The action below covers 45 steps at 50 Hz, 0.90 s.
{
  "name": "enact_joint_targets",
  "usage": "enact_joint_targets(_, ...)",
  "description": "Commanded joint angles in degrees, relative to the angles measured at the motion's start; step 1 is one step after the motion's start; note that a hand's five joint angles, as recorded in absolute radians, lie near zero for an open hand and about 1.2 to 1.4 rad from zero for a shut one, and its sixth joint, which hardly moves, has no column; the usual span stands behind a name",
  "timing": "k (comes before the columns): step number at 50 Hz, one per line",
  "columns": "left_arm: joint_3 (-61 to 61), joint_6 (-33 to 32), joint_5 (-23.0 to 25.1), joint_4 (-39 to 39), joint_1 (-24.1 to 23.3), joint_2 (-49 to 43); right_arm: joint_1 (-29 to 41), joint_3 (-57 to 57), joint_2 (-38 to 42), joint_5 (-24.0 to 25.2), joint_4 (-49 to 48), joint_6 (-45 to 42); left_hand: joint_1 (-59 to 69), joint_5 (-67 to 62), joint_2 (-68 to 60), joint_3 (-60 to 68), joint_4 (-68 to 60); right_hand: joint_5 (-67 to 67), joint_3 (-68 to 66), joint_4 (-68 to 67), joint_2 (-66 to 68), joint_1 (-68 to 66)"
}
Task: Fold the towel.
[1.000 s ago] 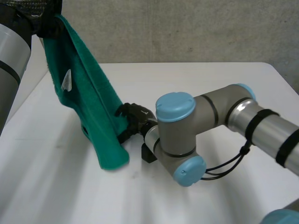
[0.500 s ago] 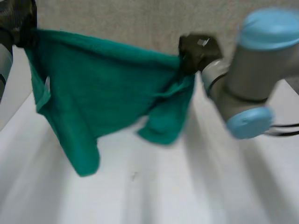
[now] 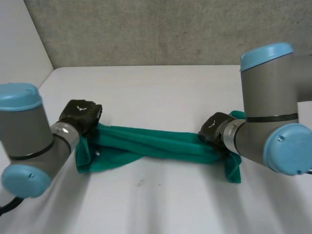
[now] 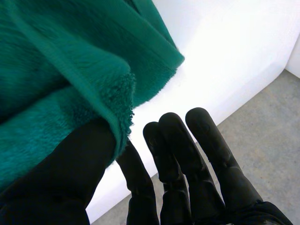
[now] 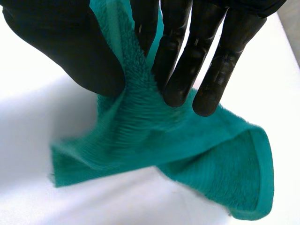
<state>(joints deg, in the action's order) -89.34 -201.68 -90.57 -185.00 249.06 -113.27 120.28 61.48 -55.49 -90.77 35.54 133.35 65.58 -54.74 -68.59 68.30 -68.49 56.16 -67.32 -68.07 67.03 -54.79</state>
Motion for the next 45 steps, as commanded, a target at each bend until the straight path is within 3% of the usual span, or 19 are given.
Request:
enact_joint_targets(1,18.2,0.5,-2.1,-1.3,-1.3,-6.4,-4.7,-10.7,3.4,-0.1,-12.7,-0.5,14.4,-15.3,-11.4,11.7,-11.5,13.8,-12.7,-11.9,13.0,-25.2)
enact_joint_targets(5,27.9,1.4,-5.1,-9.1,-2.8,-3.8,-5.1,-17.1,1.0,0.0,-27.2,-0.1,14.4,-15.3,-11.4,11.7,-11.5,13.8,-12.7,-11.9,13.0,-25.2)
enact_joint_targets(8,29.0,1.7,-7.8,-20.8,-2.9,0.8,-5.8,-16.8,-4.2,0.5,-38.7,-0.2,14.4,-15.3,-11.4,11.7,-11.5,13.8,-12.7,-11.9,13.0,-25.2)
enact_joint_targets(12,27.0,1.7,-8.7,-28.6,-3.5,4.6,-6.5,-12.9,-10.2,2.0,-47.7,-0.1,14.4,-15.3,-11.4,11.7,-11.5,13.8,-12.7,-11.9,13.0,-25.2)
enact_joint_targets(16,21.3,1.8,-8.3,-26.3,-3.0,6.2,-6.7,-8.1,-13.6,7.9,-46.5,-0.1,14.4,-15.3,-11.4,11.7,-11.5,13.8,-12.7,-11.9,13.0,-25.2)
enact_joint_targets(19,16.2,1.9,-8.2,-23.9,-3.0,6.4,-7.3,-5.0,-13.8,10.9,-40.4,-0.1,14.4,-15.3,-11.4,11.7,-11.5,13.8,-12.7,-11.9,13.0,-25.2)
enact_joint_targets(26,2.5,2.0,-7.7,-21.8,-2.4,5.8,-11.1,1.3,-8.6,12.4,-24.9,0.2,14.4,-15.3,-11.4,11.7,-11.5,13.8,-12.7,-11.9,13.0,-25.2)
enact_joint_targets(32,-3.5,1.8,-7.6,-21.9,-1.6,1.9,-10.9,5.3,-1.1,12.2,-23.7,1.6,14.4,-15.3,-11.4,11.7,-11.5,13.8,-12.7,-11.9,13.0,-25.2)
enact_joint_targets(39,-7.2,1.6,-7.7,-21.5,-1.8,-3.4,-11.3,5.8,7.5,12.6,-25.2,13.7,14.4,-15.3,-11.4,11.7,-11.5,13.8,-12.7,-11.9,13.0,-25.2)
enact_joint_targets(44,-7.8,1.6,-7.7,-21.5,-1.6,-2.2,-13.5,8.6,6.1,12.6,-28.8,26.8,14.4,-15.3,-11.4,11.7,-11.5,-22.2,23.3,24.1,-23.1,10.8)
enact_joint_targets(45,-7.8,1.7,-7.7,-21.5,-1.6,-1.8,-13.9,9.4,5.3,12.6,-29.4,28.8,14.4,-15.3,-11.4,11.7,-11.5,-22.9,24.1,24.8,-23.8,11.6)
